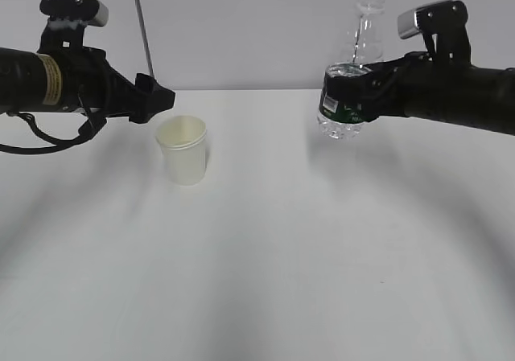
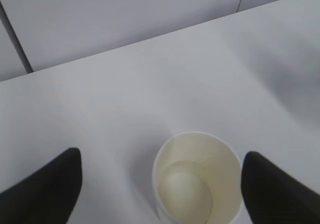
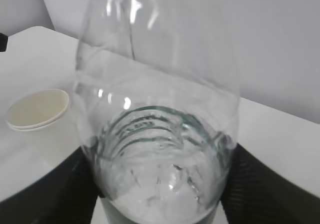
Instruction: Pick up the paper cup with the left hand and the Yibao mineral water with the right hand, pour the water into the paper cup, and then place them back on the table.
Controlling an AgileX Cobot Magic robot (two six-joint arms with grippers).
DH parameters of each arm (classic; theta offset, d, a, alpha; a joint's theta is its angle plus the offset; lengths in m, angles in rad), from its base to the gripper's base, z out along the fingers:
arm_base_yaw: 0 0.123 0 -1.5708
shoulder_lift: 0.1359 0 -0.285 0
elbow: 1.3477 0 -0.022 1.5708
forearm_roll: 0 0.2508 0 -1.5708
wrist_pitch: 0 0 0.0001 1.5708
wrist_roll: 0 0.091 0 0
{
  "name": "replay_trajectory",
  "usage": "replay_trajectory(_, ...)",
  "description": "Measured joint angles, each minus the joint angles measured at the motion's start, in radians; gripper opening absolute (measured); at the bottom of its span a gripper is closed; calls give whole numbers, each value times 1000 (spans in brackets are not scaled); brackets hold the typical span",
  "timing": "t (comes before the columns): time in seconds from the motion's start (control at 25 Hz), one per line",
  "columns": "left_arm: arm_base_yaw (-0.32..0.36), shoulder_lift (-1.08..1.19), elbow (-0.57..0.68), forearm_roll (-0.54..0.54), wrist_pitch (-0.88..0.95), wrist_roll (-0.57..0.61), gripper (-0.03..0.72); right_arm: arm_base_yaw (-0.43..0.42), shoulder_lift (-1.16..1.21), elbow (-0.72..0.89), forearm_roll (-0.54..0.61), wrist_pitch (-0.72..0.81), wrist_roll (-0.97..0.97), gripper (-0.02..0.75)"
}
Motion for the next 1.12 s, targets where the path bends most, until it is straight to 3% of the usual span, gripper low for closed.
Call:
replay_trajectory(0.44,0,-2,0,0,34,0,587,0,147,-2,12,-58,-141,500)
replay_trajectory(1.12,0,-2,1,0,36,0,585,0,239,-5,168,-151,-248,500)
